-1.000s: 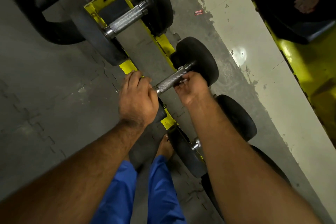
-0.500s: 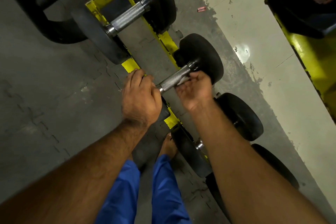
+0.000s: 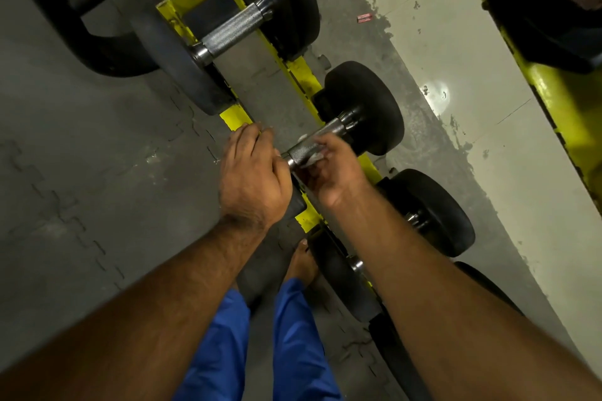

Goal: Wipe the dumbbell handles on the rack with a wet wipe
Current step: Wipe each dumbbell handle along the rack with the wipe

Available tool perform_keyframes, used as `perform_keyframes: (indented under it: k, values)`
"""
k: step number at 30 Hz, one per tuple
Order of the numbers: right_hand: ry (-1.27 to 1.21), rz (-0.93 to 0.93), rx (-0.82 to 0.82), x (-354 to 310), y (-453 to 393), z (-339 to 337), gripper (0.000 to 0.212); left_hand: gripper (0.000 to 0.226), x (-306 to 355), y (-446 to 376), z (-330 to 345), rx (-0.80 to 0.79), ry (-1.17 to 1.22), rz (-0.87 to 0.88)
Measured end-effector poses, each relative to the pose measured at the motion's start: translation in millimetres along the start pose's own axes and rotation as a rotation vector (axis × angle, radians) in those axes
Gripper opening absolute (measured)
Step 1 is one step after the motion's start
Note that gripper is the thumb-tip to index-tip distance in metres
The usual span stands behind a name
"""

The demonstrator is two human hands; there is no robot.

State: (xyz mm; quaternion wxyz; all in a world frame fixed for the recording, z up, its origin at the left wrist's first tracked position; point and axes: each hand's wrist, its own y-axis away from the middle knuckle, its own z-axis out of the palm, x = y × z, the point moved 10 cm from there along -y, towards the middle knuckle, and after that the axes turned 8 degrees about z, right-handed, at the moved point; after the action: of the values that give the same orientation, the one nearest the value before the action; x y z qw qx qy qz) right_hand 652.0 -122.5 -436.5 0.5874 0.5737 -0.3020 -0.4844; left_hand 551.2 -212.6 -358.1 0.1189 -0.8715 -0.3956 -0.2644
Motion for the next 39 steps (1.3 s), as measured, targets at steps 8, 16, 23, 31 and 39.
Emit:
perform_keyframes:
  k: [8, 16, 23, 31, 39]
  values:
    - [0.0, 0.002, -0.002, 2.2, -9.9, -1.4, 0.02, 0.045, 0.7, 0.2, -1.3, 0.012, -0.002, 0.004]
    - [-0.192, -0.081, -0.03, -16.0, -25.0, 0.8, 0.006, 0.045, 1.5, 0.2, -0.8, 0.005, -0.003, 0.004]
    - [-0.246, -0.136, -0.08, -35.4, -32.1, -2.9, 0.002, 0.045, 0.3, 0.7, -0.2, -0.004, 0.0, 0.001]
    - [-0.263, -0.063, -0.157, -2.4, -31.1, 19.4, 0.019, 0.042, 3.1, 0.3, -2.4, 0.007, -0.002, 0.008]
    - [-0.237, -0.024, -0.22, 7.4, -32.2, 21.7, 0.02, 0.041, 3.2, -0.5, -4.7, 0.02, 0.0, 0.014]
